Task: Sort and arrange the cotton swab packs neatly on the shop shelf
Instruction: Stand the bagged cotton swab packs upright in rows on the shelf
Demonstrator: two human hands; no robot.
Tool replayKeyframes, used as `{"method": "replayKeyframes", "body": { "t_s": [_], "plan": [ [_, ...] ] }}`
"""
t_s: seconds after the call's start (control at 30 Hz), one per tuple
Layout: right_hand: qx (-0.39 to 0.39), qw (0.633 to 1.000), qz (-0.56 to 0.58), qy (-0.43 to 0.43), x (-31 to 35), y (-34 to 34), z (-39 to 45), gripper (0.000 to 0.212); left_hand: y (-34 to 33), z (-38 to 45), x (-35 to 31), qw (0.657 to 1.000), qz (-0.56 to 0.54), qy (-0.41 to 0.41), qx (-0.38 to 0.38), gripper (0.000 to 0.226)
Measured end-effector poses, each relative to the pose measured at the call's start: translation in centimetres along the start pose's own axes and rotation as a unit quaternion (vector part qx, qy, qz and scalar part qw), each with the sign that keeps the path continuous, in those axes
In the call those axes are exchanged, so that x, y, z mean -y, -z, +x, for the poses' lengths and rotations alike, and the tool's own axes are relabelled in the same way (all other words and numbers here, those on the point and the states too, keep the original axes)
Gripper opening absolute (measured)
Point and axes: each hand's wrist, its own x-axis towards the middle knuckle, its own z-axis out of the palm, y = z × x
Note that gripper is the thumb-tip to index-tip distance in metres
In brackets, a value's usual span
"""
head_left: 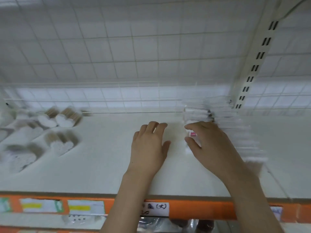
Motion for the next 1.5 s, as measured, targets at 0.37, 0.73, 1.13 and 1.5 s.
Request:
{"method": "replayKeyframes", "body": {
  "t_s": [0.37, 0.73, 1.13, 1.5],
  "plan": [
    [0.070, 0.990, 0.058, 0.105, 13.0, -8.1, 3.0, 0.036, 9.6, -7.2, 13.1, 0.985, 0.074, 0.154, -0.016, 0.028],
    [0.081, 0.980, 0.091, 0.157, 30.9, -14.5, 5.6, 0.041, 19.2, -13.4, 28.8, 0.965, 0.084, 0.243, -0.050, 0.026],
    [0.115, 0.977, 0.087, 0.156, 40.1, -18.6, 6.5, 0.037, 23.6, -16.8, 39.0, 0.959, 0.075, 0.273, -0.027, 0.028],
    [0.134, 0.968, 0.109, 0.181, 41.2, -20.0, 8.9, 0.038, 23.8, -17.3, 41.2, 0.940, 0.084, 0.330, -0.034, 0.026]
  ]
}}
